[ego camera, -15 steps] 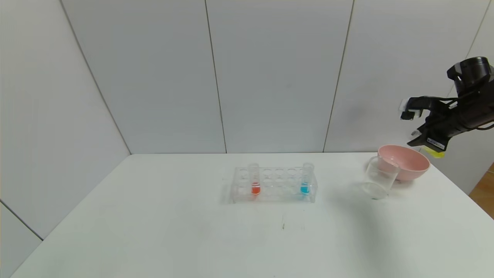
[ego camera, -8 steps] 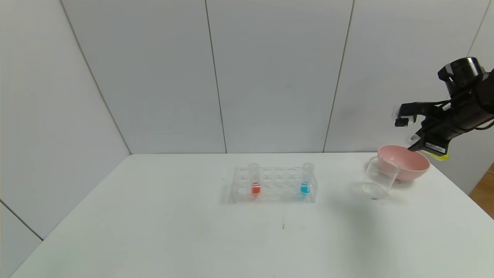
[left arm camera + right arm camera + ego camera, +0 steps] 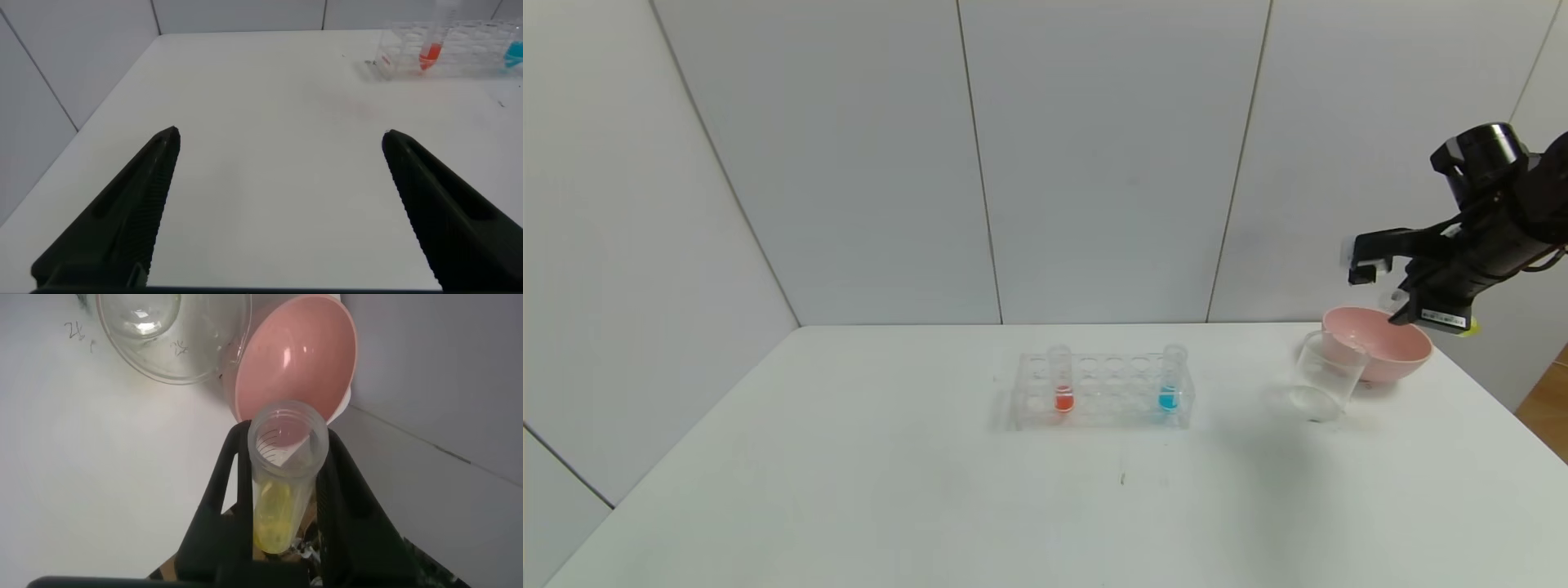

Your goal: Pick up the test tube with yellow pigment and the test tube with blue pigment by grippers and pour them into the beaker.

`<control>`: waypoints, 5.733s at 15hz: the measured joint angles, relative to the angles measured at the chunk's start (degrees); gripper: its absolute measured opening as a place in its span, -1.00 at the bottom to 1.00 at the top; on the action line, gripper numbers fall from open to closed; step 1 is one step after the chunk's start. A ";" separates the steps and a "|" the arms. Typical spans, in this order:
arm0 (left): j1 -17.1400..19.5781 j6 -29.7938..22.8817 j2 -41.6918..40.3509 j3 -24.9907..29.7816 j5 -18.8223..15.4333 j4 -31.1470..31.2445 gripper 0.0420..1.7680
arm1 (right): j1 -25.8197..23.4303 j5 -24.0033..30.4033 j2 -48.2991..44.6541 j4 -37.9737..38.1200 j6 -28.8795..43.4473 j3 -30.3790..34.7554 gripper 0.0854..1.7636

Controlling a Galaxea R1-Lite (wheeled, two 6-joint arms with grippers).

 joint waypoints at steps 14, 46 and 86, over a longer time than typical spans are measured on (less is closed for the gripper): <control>-0.02 0.00 0.00 0.00 0.00 0.00 1.00 | 3.39 -5.97 2.57 -2.05 -3.67 -0.09 -0.50; 0.00 0.00 0.00 0.00 -0.02 0.00 1.00 | 7.49 -21.54 5.88 -2.07 -7.79 -0.09 -0.50; 0.00 0.00 0.00 0.00 0.00 0.02 1.00 | -13.19 22.85 0.66 -75.45 64.85 31.83 -0.50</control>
